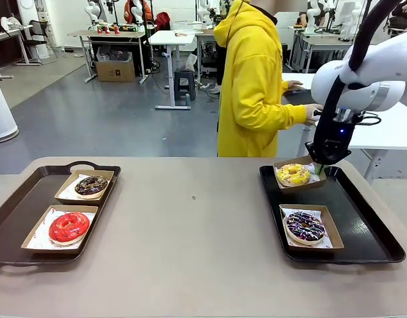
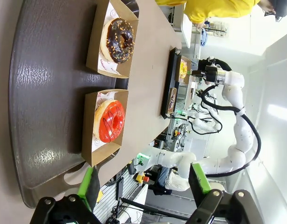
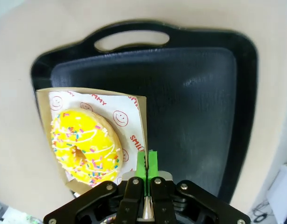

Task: Individually package the donuts and arrange them on the tray.
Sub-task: Place the picked Paper togo box on the Handle tray.

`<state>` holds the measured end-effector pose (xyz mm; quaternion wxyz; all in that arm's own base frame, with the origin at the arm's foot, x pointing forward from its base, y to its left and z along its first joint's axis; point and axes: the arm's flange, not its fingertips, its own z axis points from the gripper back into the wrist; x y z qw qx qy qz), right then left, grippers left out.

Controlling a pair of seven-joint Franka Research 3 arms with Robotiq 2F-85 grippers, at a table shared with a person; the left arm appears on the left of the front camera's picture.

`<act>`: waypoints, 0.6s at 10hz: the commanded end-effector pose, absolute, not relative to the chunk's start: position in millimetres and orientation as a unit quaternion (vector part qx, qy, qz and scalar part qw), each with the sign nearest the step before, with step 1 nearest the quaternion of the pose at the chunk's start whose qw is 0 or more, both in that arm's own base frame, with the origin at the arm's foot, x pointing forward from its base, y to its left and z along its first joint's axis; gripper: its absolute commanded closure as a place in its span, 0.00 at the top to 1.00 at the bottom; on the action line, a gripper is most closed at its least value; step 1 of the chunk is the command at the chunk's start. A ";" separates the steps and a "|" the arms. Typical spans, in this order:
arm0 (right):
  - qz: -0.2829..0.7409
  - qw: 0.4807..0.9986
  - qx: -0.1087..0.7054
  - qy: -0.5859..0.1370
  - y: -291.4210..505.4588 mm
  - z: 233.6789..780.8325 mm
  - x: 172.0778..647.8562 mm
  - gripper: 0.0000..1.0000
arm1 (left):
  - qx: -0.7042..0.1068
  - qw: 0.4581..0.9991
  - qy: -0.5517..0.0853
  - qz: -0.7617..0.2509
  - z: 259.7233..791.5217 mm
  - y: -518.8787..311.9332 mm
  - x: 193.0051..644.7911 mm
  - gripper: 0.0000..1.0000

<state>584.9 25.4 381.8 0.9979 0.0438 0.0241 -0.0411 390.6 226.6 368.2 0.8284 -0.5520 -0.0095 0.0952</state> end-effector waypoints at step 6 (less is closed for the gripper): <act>-0.042 0.998 0.028 0.044 25.3 356.0 605.4 0.01 | -0.554 0.827 -0.012 0.091 369.6 226.8 389.3 1.00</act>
